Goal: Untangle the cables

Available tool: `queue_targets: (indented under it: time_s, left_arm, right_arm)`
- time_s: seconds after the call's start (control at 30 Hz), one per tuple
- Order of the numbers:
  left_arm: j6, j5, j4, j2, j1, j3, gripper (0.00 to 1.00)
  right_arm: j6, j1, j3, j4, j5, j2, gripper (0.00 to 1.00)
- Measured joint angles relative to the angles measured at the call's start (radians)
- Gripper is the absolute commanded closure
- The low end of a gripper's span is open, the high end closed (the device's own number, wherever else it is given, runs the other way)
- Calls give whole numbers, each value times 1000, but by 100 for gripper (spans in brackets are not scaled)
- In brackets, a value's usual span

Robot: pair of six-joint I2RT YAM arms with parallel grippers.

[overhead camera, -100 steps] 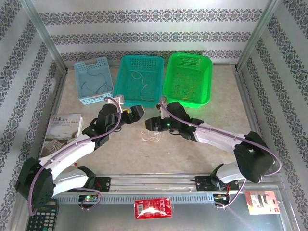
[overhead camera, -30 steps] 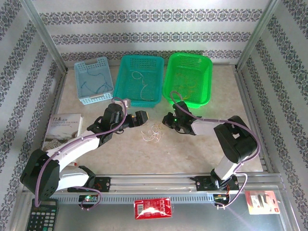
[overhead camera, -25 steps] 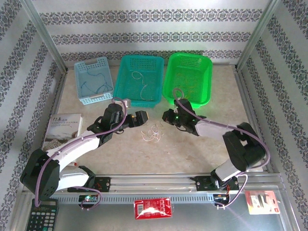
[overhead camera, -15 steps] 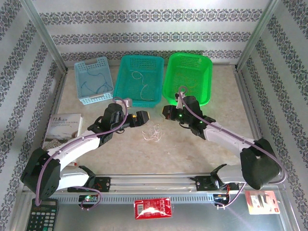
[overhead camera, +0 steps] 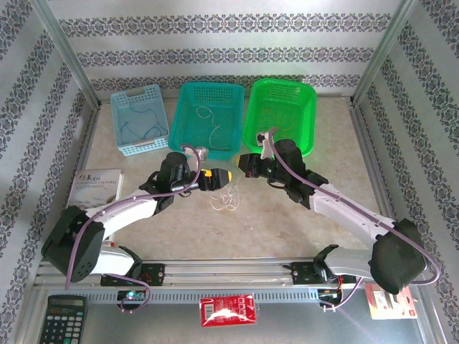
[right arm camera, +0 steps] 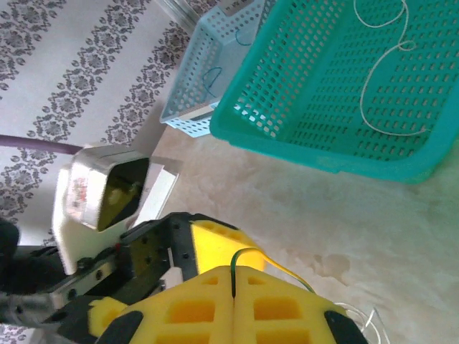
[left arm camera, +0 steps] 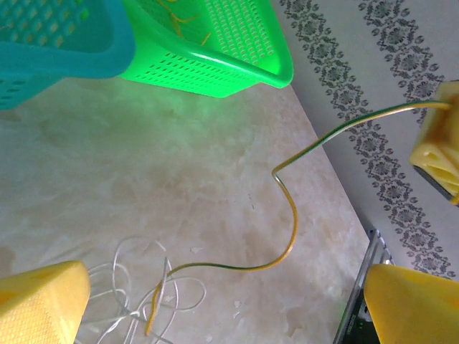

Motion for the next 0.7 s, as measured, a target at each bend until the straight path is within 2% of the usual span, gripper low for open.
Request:
queue_targets:
  time_s: [0.33,0.6,0.7]
  left_arm:
    - [16,49,87,105,-9,85,7]
    - [18,75,161,156,-24,87,22]
    - [11,78,192,171,-32,87,36]
  right_arm:
    - [-17,26,31,-48,6,-21,100]
    - [-21,39,44,-61,8,-48,100]
    - [-20,39,44,-61,8,-58,100]
